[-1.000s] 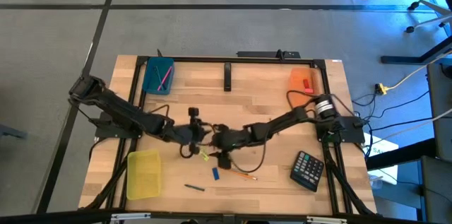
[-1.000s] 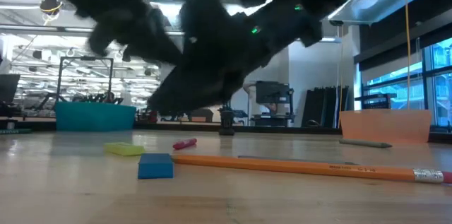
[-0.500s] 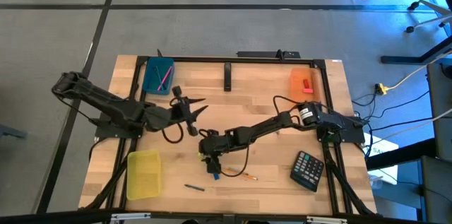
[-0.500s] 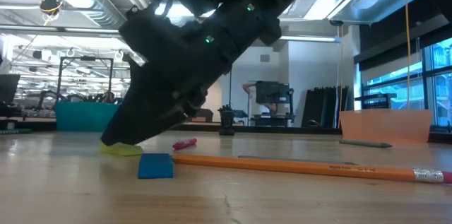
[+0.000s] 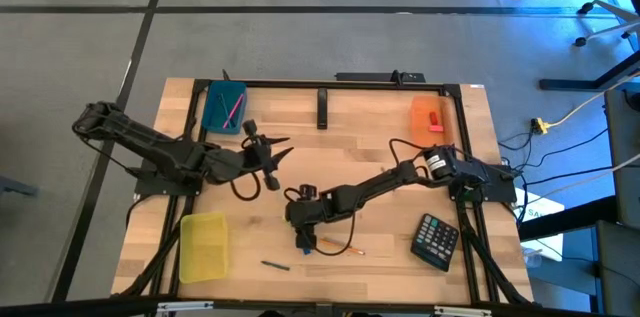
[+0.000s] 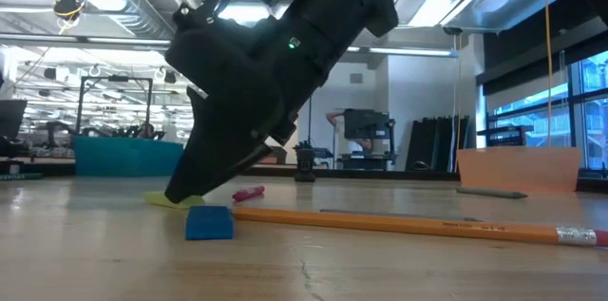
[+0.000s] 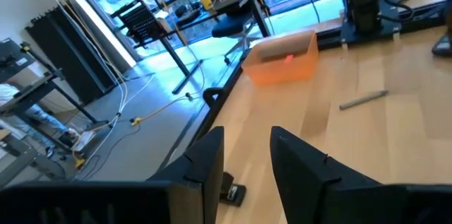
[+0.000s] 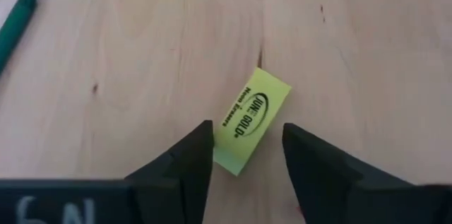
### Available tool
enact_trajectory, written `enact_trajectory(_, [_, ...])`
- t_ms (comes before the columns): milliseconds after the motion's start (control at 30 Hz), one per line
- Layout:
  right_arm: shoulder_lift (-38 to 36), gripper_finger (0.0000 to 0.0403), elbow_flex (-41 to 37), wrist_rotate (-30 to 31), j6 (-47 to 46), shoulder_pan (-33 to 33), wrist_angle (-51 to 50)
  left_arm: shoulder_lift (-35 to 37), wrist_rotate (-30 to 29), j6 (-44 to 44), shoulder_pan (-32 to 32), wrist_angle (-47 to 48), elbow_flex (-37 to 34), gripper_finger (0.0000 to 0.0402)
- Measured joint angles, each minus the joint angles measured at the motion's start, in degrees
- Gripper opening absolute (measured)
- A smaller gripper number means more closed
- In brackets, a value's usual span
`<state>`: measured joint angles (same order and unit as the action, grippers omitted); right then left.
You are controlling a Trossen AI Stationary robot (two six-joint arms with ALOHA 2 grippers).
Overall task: Sort crayons/erasers/pens/pencils in bins
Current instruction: Put the yellow eraser into the orange bin
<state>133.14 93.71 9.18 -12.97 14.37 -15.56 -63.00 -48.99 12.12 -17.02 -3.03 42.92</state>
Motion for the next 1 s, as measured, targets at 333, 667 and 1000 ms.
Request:
enact_trajectory(333, [0.4, 0.0152, 0.9, -3.8, 3.4, -0.5, 2.6, 0.0, 0.0, 0.0, 1.7, 1.1, 0.0, 0.0110])
enact_trajectory(667, [0.0, 0.0119, -2.0, 0.0, 5.0, -0.8, 1.8, 0.0, 0.0, 0.5, 1.7, 1.1, 0.0, 0.0110])
enact_trajectory(1000, [-0.3, 0.0074, -0.4, -2.9, 7.9, -1.2, 0.5, 0.0, -0.6, 0.6, 1.7, 2.5, 0.0, 0.0110])
